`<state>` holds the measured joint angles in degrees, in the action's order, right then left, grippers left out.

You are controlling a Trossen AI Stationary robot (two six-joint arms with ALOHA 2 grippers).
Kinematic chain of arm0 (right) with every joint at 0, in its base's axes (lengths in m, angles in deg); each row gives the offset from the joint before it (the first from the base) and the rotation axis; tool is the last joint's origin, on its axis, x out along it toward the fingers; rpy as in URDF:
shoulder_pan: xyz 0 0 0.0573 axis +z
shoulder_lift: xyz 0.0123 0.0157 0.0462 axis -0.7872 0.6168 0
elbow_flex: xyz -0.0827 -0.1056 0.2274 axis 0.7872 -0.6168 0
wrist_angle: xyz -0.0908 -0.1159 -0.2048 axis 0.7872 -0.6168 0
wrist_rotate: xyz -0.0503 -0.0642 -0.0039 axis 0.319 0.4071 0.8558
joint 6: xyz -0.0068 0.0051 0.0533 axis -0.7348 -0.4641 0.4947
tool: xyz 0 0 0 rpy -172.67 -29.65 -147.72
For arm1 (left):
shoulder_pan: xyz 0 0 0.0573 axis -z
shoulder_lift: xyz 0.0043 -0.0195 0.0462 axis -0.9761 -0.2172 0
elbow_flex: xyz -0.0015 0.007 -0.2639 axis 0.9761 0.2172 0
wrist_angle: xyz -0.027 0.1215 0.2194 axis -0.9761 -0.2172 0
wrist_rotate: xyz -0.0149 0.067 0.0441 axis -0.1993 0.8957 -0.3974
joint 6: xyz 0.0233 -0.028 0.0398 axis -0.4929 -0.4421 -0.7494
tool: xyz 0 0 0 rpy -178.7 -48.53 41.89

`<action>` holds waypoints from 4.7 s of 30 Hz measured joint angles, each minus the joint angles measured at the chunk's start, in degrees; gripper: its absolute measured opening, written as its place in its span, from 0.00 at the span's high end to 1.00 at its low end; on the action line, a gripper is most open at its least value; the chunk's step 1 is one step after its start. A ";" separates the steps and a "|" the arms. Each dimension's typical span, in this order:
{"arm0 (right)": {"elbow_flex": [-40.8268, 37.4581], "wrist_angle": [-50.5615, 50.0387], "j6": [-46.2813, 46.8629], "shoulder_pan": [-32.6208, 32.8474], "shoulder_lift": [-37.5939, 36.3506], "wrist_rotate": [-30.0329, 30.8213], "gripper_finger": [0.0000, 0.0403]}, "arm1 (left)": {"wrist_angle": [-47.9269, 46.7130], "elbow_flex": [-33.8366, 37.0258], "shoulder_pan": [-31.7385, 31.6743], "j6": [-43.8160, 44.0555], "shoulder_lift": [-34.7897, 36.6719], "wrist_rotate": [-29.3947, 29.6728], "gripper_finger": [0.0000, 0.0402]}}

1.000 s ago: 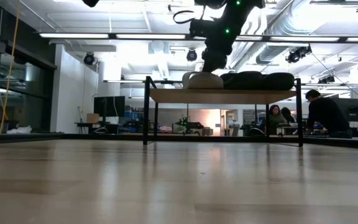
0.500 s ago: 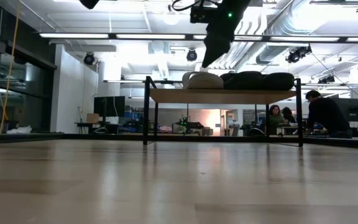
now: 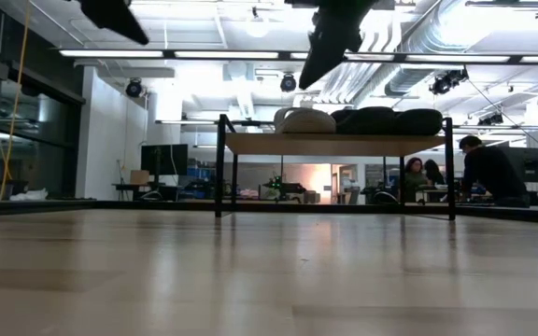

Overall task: Pick and place slides into the shelf
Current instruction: Put the gray slipper on the shelf

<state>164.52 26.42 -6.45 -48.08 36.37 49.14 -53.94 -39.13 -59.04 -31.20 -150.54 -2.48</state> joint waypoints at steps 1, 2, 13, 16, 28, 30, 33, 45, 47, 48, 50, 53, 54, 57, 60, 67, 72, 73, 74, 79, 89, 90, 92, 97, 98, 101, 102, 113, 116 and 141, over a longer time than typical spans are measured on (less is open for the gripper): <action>0.00 0.08 0.18 0.62 0.00 -0.86 0.55 | -1.14 -0.01 0.00 1.12 0.45 0.70 0.50; 0.00 0.13 0.39 1.28 0.00 -1.43 0.55 | -2.36 -0.04 0.00 2.12 1.01 1.38 0.50; 0.00 2.19 1.60 8.73 -0.02 -2.24 0.55 | -9.97 -0.07 0.00 5.98 8.22 2.66 0.50; 0.00 3.07 1.75 10.17 -0.02 -2.18 0.55 | -10.72 -0.07 -0.02 6.28 9.37 2.86 0.50; 0.00 3.74 4.44 14.61 -0.02 -0.21 0.55 | -8.62 10.87 -0.02 12.60 14.08 2.19 0.50; 0.00 3.56 4.62 14.94 -0.02 -0.21 0.55 | -6.76 13.62 -0.02 14.51 16.20 0.23 0.50; 0.00 3.59 4.66 15.10 -0.02 -0.21 0.55 | -4.74 16.75 -0.02 17.06 19.39 -3.34 0.50; 0.00 3.12 5.73 15.10 -0.02 -0.34 0.55 | -3.32 22.35 -0.02 26.08 24.98 -20.75 0.50; 0.00 3.11 5.79 15.21 -0.02 -0.90 0.55 | -3.35 23.38 -0.02 27.15 24.96 -23.09 0.50; 0.00 3.10 5.90 15.35 -0.02 -0.88 0.55 | -3.31 23.91 -0.02 27.90 24.96 -24.18 0.50; 0.00 3.13 5.90 15.79 0.12 -0.84 0.55 | -3.12 25.05 -0.02 28.91 24.92 -26.23 0.50; -0.02 3.11 5.92 16.53 0.39 -0.85 0.55 | -3.07 26.51 -0.02 30.11 24.92 -29.19 0.50; -0.02 3.17 6.13 16.67 0.51 -0.83 0.55 | -3.01 26.97 -0.02 30.74 24.91 -30.14 0.50; -0.04 3.03 6.65 17.23 0.90 -0.72 0.55 | -1.75 28.43 -0.02 31.88 24.88 -33.17 0.50; -0.04 2.74 6.79 17.58 1.26 -0.61 0.55 | 3.26 30.48 -0.02 32.44 24.87 -37.34 0.50; -0.07 2.52 6.96 17.59 2.37 0.42 0.55 | 14.95 35.71 -0.02 35.65 24.85 -46.37 0.50; -0.07 2.37 8.06 17.61 2.51 0.28 0.55 | 15.80 38.97 0.05 38.63 24.83 -49.91 0.50; -0.07 2.16 8.29 17.61 2.51 0.10 0.55 | 16.65 39.64 0.23 39.34 24.85 -50.93 0.50; -0.07 1.76 8.67 17.61 2.51 -0.09 0.55 | 17.68 40.33 0.63 40.12 24.84 -51.65 0.50; -0.07 0.86 9.36 17.59 2.51 -0.16 0.55 | 25.12 43.29 4.85 46.05 24.85 -53.19 0.50; -0.07 1.11 9.34 17.70 2.51 0.62 0.55 | 30.29 43.80 16.82 54.23 24.83 -43.43 0.50; -0.07 1.34 9.33 17.70 2.51 0.62 0.55 | 30.19 43.80 17.79 54.81 24.85 -42.47 0.50; -0.07 1.75 9.31 17.70 2.51 0.55 0.55 | 30.04 43.80 19.51 56.01 24.83 -40.42 0.50; -0.07 2.15 9.25 17.70 2.51 0.26 0.55 | 30.02 43.80 22.37 57.69 24.83 -37.30 0.50; -0.07 2.24 9.23 17.70 2.51 0.25 0.55 | 30.02 43.80 22.74 57.89 24.83 -36.71 0.50; -0.07 2.80 9.21 17.70 2.51 0.15 0.55 | 30.02 43.80 23.40 58.66 24.34 -35.34 0.50; -0.07 2.83 9.19 17.70 2.51 -0.15 0.55 | 30.02 43.80 23.37 58.71 24.11 -35.26 0.50; -0.07 3.39 9.18 17.72 2.51 -0.73 0.55 | 38.65 43.82 23.32 57.64 16.38 -35.40 0.50; -0.07 3.39 9.29 17.70 2.51 -0.73 0.55 | 40.58 43.82 23.32 57.57 13.74 -35.76 0.50; -0.07 4.40 9.21 19.21 2.49 0.67 0.55 | 54.19 43.82 23.32 55.72 3.90 -36.82 0.54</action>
<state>164.45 30.81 2.75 -28.87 38.86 49.80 0.26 4.70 -35.72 24.52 -146.64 -39.31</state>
